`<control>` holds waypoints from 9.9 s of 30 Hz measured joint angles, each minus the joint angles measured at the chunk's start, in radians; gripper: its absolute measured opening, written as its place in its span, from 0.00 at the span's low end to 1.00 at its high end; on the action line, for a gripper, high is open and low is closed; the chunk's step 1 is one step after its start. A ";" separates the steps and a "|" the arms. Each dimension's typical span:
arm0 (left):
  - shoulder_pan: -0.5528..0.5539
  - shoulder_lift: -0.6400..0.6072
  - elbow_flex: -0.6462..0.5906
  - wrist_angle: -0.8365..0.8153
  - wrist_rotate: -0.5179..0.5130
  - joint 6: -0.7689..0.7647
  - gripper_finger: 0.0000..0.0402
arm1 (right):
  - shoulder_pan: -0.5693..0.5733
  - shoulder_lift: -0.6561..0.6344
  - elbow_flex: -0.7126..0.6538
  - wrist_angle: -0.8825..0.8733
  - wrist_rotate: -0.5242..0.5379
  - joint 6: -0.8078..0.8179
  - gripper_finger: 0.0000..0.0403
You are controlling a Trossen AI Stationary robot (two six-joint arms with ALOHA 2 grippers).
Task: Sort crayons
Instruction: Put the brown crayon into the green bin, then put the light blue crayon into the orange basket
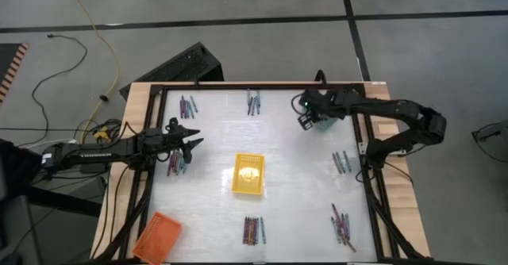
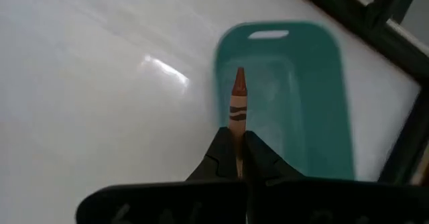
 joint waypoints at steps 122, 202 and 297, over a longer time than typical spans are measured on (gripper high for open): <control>0.000 0.000 0.000 0.000 0.003 -0.005 0.42 | 0.808 -0.039 -0.386 -0.005 -0.163 1.143 0.01; 0.000 0.000 0.000 0.000 0.000 -0.002 0.42 | 0.348 -0.186 -0.042 -0.374 -0.001 0.568 0.28; 0.000 0.000 0.000 -0.004 0.035 -0.051 0.42 | 0.324 -0.066 -0.444 -0.009 -0.320 0.374 0.02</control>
